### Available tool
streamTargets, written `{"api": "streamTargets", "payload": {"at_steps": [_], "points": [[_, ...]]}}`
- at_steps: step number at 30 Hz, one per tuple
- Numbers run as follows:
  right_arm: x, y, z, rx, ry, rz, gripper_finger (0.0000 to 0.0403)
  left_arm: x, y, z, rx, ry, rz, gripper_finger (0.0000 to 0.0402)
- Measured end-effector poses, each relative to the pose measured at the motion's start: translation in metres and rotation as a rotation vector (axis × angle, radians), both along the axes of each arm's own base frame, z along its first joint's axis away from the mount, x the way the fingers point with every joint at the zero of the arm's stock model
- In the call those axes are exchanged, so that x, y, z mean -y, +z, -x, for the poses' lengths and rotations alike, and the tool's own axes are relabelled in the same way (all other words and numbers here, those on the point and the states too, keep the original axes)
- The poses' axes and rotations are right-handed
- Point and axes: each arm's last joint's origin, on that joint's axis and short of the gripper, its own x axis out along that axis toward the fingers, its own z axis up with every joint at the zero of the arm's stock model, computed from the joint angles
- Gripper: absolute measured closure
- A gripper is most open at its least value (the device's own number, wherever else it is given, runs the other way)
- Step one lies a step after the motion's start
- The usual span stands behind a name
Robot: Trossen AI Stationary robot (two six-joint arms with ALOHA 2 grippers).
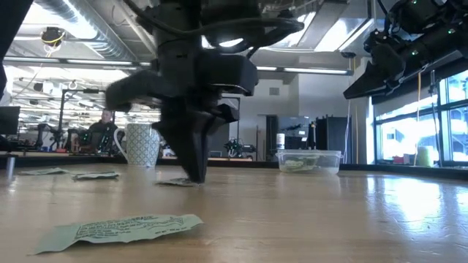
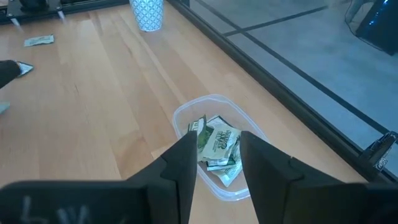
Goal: Pick and place items into bin
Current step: Put the stevia packet into the transparent bin
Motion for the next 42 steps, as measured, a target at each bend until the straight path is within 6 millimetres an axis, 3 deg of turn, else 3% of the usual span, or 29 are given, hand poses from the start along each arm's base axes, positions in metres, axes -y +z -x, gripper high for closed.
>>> {"api": "streamTargets", "payload": {"at_steps": [6,15,21,25,33,36,42], "points": [[0.0,0.0,0.0,0.003,0.0,0.001,0.0276,-0.027,0.024,-0.019,0.105,-0.01,-0.048,0.0399],[0.0,0.001,0.0,0.008,0.0,0.004,0.0276,-0.114,0.067,-0.065,0.612,0.135,-0.143,0.0399],[0.0,0.001,0.0,0.008,0.0,0.004,0.0276,-0.17,0.091,-0.072,0.906,0.202,-0.073,0.0398],[0.0,0.001,0.0,0.008,-0.001,0.005,0.0276,-0.187,0.083,-0.078,0.978,0.217,-0.017,0.0398],[0.0,0.002,0.0,0.015,-0.002,0.009,0.0276,-0.216,0.048,-0.108,0.844,0.439,-0.124,0.0398],[0.0,0.001,0.0,0.013,-0.002,0.009,0.0276,-0.226,0.039,-0.114,0.8,0.499,-0.178,0.0398],[0.0,0.0,0.0,-0.003,0.0,0.003,0.0276,-0.233,0.026,-0.117,0.705,0.537,-0.122,0.0398]]}}
